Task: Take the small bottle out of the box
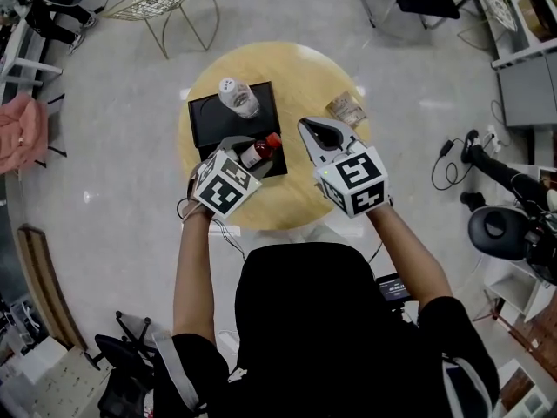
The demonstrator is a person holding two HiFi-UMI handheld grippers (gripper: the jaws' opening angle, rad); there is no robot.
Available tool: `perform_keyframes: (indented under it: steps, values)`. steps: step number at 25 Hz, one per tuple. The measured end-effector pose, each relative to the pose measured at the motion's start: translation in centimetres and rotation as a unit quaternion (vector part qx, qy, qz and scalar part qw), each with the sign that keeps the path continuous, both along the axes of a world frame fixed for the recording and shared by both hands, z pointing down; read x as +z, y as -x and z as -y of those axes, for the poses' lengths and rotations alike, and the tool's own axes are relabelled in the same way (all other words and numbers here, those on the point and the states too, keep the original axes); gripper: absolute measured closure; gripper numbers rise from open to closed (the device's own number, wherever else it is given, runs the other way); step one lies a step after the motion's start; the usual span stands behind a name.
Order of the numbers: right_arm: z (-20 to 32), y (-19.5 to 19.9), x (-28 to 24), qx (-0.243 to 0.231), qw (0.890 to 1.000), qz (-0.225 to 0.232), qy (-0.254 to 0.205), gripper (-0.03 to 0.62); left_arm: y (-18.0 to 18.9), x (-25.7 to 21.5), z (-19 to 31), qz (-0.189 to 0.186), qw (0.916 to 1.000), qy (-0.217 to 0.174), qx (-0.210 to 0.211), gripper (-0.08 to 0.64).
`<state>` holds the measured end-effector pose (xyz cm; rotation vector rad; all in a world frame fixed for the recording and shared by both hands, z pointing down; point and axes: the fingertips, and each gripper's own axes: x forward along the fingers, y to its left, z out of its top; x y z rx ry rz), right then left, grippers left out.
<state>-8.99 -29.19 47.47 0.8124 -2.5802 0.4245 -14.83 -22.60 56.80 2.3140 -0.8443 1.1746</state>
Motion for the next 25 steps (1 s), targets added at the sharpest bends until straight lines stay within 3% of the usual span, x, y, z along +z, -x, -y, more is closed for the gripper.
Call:
perform_keyframes:
  steps: [5, 10, 16, 25]
  values:
    - [0.3, -0.4, -1.8, -0.011, 1.0, 0.008, -0.02, 0.592, -0.9, -3.2, 0.6, -0.032, 0.9967, -0.047, -0.057, 0.337]
    - [0.8, -1.3, -3.3, -0.02, 0.999, 0.018, -0.036, 0.592, -2.0, -6.9, 1.0, -0.061, 0.9876, -0.1, -0.105, 0.337]
    - [0.6, -1.2, -4.3, -0.044, 0.998, 0.024, -0.049, 0.592, -2.3, -10.2, 0.8, -0.081, 0.9702, -0.165, -0.158, 0.337]
    - [-0.6, 0.5, -5.9, -0.057, 0.996, 0.037, -0.057, 0.592, -0.3, -15.8, 0.2, -0.135, 0.9354, -0.247, -0.214, 0.337]
